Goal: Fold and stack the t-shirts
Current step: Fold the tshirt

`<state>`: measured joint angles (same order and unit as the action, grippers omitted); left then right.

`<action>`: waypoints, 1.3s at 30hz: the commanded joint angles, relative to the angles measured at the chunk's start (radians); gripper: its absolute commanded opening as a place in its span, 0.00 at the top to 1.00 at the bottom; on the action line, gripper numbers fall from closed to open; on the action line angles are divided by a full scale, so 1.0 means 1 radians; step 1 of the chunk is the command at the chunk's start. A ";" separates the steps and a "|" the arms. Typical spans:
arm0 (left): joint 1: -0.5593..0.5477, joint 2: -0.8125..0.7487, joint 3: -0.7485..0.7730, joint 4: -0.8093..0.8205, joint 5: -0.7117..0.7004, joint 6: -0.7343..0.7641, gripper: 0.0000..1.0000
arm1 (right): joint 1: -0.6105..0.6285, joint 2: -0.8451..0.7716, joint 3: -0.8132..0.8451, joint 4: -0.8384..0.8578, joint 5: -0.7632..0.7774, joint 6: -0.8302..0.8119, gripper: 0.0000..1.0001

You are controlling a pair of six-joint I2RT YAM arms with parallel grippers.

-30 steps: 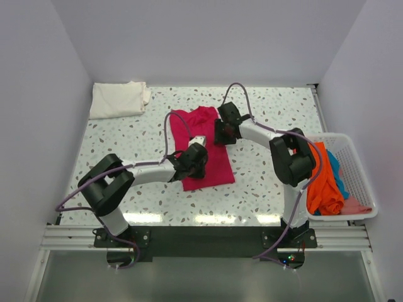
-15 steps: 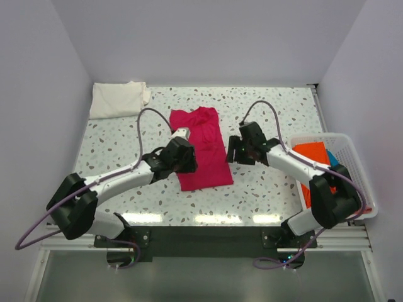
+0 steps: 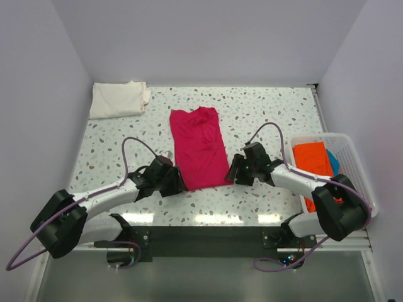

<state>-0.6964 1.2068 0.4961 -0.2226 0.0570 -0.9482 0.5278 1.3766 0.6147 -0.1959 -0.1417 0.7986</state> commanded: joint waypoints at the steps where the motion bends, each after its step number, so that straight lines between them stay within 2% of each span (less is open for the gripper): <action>1: 0.000 -0.042 -0.033 0.100 0.053 -0.073 0.44 | 0.001 0.025 -0.027 0.127 -0.030 0.082 0.44; 5: 0.000 -0.036 -0.054 0.120 0.035 -0.098 0.45 | 0.001 0.032 -0.043 0.145 -0.022 0.096 0.51; 13: 0.000 0.036 -0.077 0.186 0.003 -0.123 0.50 | 0.001 0.006 -0.072 0.144 0.001 0.106 0.57; 15: -0.002 0.045 -0.080 0.196 -0.009 -0.127 0.52 | 0.001 0.006 -0.072 0.145 -0.002 0.106 0.62; 17: 0.000 0.056 -0.083 0.203 -0.019 -0.127 0.57 | 0.001 0.012 -0.072 0.151 -0.007 0.102 0.67; 18: -0.002 0.057 -0.082 0.204 -0.025 -0.126 0.59 | 0.003 0.015 -0.070 0.154 -0.010 0.097 0.73; 24: 0.000 0.080 -0.059 0.192 -0.054 -0.069 0.88 | 0.001 0.036 -0.040 0.153 -0.077 0.034 0.93; 25: -0.002 0.079 -0.059 0.183 -0.055 -0.058 0.98 | 0.001 0.032 -0.040 0.148 -0.085 0.016 1.00; 29: -0.041 0.037 -0.064 0.117 -0.078 -0.041 1.00 | 0.017 -0.028 -0.066 0.130 -0.111 -0.016 1.00; 33: -0.161 -0.064 -0.063 -0.015 -0.160 -0.078 1.00 | 0.113 -0.160 -0.101 0.038 -0.082 -0.035 1.00; 39: -0.328 -0.289 -0.091 -0.205 -0.236 -0.190 1.00 | 0.268 -0.468 -0.205 -0.112 0.048 0.023 1.00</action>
<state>-0.9749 1.0222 0.4118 -0.2958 -0.0956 -1.0725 0.7532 1.0035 0.4553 -0.1871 -0.1711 0.8005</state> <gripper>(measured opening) 0.026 0.011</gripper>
